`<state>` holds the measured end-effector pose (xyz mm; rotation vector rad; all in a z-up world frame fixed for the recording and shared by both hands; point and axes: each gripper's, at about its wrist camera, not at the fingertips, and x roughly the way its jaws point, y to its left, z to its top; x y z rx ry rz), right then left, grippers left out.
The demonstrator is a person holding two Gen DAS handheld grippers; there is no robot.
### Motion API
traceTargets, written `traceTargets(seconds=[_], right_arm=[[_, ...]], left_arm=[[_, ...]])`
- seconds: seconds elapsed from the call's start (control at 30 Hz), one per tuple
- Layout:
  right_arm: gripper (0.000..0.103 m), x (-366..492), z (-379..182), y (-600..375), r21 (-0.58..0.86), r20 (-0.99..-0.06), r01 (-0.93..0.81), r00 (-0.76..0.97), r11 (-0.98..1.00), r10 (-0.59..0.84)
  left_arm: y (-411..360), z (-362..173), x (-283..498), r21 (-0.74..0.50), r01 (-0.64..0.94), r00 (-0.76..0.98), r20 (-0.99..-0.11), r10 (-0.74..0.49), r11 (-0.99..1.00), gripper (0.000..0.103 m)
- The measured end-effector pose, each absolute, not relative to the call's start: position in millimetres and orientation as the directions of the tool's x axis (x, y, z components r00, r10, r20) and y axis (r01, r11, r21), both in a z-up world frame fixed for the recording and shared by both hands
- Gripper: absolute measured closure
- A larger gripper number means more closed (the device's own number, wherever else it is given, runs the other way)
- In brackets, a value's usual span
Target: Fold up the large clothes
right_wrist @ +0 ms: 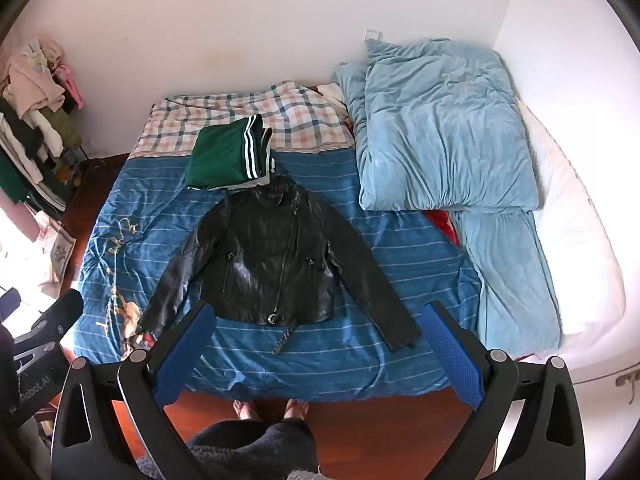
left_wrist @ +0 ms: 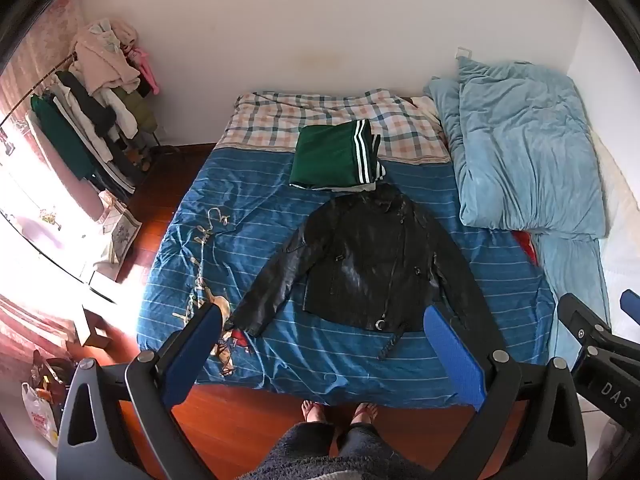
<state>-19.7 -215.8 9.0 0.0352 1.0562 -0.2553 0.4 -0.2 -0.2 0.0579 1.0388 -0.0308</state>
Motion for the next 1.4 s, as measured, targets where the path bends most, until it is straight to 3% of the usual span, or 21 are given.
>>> traceTargets(seconds=[1.4], right_arm=[[0.000, -20, 15, -218, -0.090, -0.858, 0.224, 0.478, 0.970, -0.190]], left_arm=[[-11, 17, 6, 0.023, 0.059, 0.529, -0.848, -0.012, 0.998, 0.000]])
